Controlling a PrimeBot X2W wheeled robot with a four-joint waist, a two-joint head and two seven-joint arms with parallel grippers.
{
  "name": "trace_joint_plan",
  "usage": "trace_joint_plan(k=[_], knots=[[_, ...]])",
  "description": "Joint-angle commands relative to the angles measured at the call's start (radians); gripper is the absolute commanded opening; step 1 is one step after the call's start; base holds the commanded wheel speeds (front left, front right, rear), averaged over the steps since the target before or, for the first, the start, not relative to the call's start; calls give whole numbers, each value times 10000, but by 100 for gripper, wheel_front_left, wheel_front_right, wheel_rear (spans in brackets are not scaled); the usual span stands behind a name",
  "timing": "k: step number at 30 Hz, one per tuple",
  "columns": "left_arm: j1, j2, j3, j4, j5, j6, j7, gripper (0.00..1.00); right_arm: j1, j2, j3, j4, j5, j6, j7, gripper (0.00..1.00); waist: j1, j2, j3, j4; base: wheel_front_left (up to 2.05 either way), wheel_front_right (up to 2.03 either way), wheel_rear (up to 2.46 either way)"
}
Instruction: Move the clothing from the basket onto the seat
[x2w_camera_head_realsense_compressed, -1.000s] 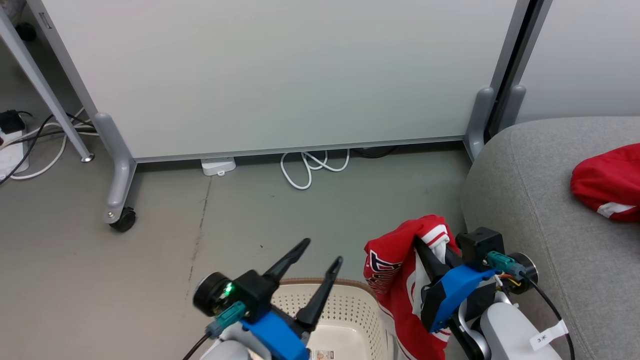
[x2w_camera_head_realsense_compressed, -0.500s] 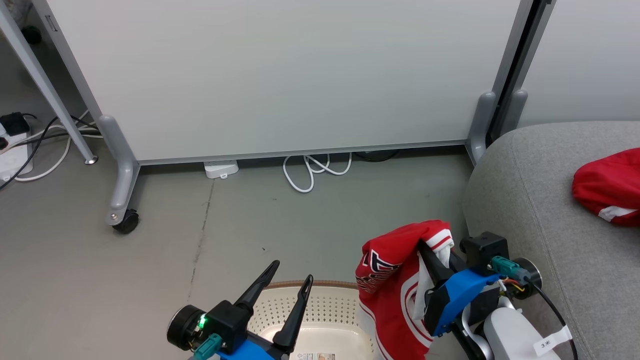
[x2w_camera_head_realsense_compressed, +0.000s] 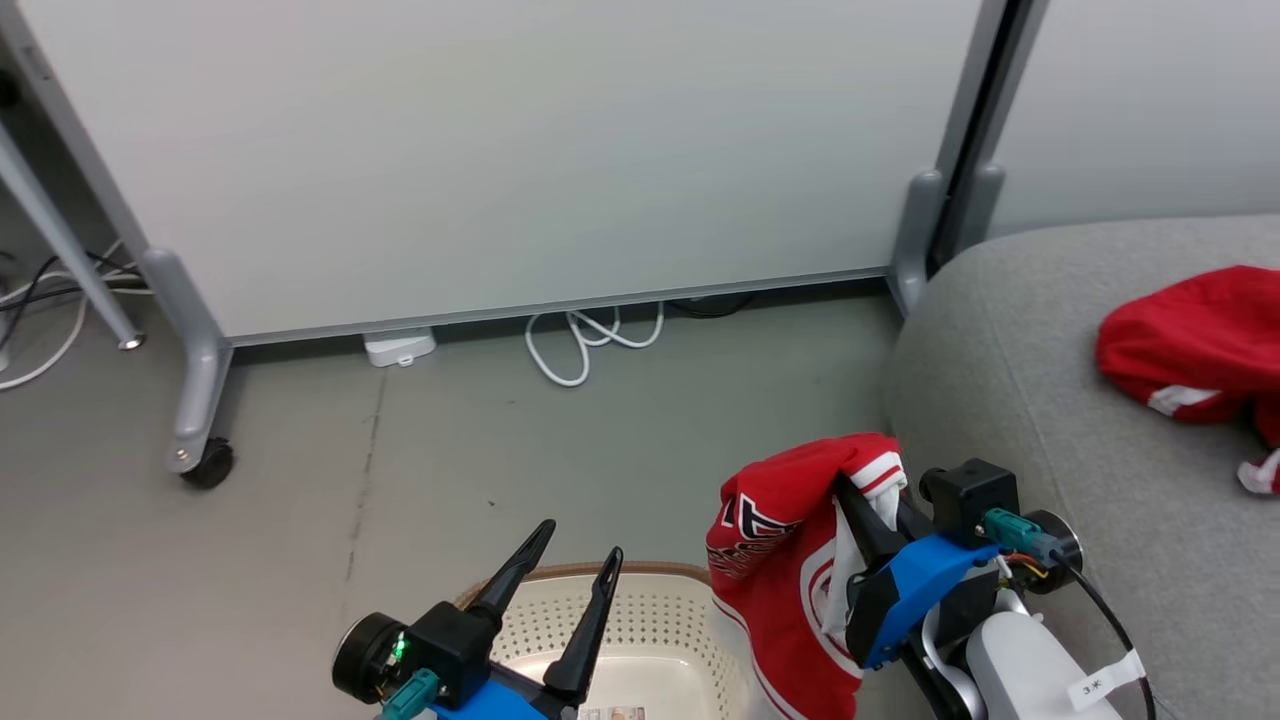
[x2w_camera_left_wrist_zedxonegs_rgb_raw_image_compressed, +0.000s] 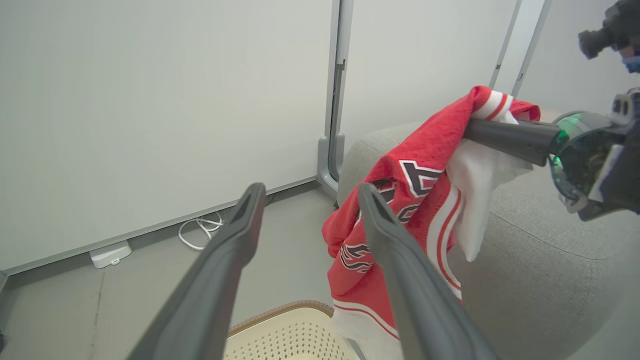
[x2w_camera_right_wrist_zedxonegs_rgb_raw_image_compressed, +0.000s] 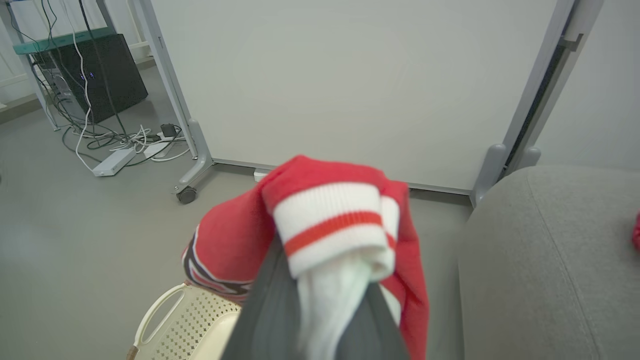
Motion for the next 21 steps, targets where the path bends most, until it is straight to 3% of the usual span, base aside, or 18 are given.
trace_joint_plan(k=[1, 21], knots=[[-40, 16, 31, -63, -33, -10, -25, 100, -8, 9, 87, -110, 8, 5, 13, 0, 0, 0, 65, -362, 0, 0, 0], [-391, -8, -20, -163, -161, -13, -25, 100, -101, -14, 167, -1043, -41, 5, 148, 0, 0, 0, 510, -3144, 0, 0, 0]])
